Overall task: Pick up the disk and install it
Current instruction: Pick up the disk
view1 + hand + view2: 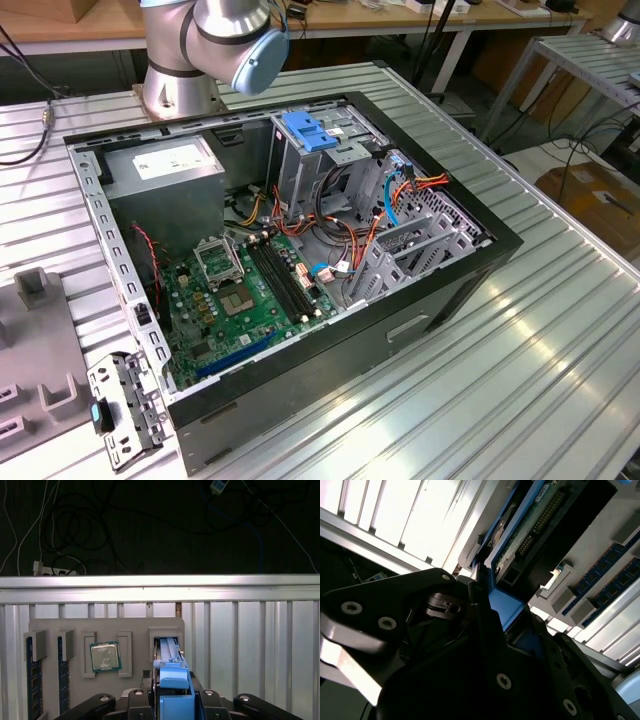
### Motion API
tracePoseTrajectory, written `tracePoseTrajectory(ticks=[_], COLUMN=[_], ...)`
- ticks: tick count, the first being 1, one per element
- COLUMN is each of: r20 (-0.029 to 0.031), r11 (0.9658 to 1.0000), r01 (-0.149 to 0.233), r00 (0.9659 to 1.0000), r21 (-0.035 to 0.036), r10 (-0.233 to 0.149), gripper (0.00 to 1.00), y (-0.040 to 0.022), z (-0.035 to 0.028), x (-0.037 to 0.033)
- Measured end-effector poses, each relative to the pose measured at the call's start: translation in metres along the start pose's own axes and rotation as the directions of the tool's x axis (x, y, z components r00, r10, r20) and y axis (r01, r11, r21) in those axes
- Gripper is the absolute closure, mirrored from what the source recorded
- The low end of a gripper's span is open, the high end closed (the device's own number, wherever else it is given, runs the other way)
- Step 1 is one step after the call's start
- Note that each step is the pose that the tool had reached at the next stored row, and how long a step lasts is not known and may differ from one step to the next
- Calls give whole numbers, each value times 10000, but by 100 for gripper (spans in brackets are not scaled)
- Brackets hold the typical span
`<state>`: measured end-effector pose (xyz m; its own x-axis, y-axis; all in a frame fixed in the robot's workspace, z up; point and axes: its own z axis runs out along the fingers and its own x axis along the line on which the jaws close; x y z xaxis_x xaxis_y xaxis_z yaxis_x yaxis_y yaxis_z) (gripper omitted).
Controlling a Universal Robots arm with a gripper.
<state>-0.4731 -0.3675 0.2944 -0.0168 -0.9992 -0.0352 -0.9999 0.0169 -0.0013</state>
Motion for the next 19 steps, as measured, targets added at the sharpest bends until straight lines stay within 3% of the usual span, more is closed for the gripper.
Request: tracePoseTrajectory(ticks=[19], r20=[-19], r11=[10000], r01=[-83], r00=[10000], r21=[0], r10=[83], gripper=[63], y=[-1], z=[-39], x=[-2])
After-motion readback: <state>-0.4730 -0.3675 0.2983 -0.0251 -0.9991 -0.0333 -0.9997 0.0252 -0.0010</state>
